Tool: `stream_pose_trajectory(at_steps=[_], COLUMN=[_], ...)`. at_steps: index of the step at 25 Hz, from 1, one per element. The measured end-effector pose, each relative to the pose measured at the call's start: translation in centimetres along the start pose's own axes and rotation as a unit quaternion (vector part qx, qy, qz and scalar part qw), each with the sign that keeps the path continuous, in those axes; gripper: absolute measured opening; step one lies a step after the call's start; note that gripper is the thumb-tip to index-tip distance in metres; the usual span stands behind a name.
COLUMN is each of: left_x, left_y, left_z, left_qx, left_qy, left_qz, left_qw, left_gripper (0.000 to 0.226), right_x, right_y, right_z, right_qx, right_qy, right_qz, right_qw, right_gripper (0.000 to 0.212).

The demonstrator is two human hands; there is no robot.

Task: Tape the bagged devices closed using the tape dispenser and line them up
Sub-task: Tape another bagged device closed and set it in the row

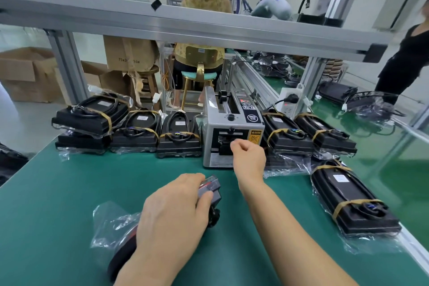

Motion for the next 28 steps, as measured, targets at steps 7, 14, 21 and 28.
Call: stream_pose_trajectory(at_steps=[7, 14, 21, 28], left_x=[0.0, -0.2, -0.3, -0.2], left_y=[-0.2, -0.3, -0.4, -0.3], left_z=[-0.2, -0.2, -0.2, -0.1], left_qx=[0.004, -0.001, -0.004, -0.011], left_qy=[-0.007, -0.003, -0.005, -0.01], left_qz=[0.011, 0.017, 0.013, 0.005], left_qw=[1.0, 1.0, 1.0, 1.0], left_gripper=[0.032, 0.032, 0.034, 0.033], right_x=[-0.2, 1.2, 2.0, 1.6], right_y=[-0.6, -0.8, -0.9, -1.3], right_z=[0.5, 1.2, 0.3, 0.3], right_qx=[0.061, 0.066, 0.083, 0.096], right_qy=[0.023, -0.207, -0.12, -0.102], right_qz=[0.028, 0.061, 0.033, 0.044], right_qw=[0.997, 0.974, 0.989, 0.989], right_gripper=[0.029, 0.013, 0.016, 0.011])
Point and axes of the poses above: each hand's wrist, its own y-axis away from the middle knuckle, its own z-axis out of the palm, x = y × z, the point moved 7 cm from there along -y, towards the middle knuckle, and after that the axes turned 14 degrees about -x, right-handed, at the moved point
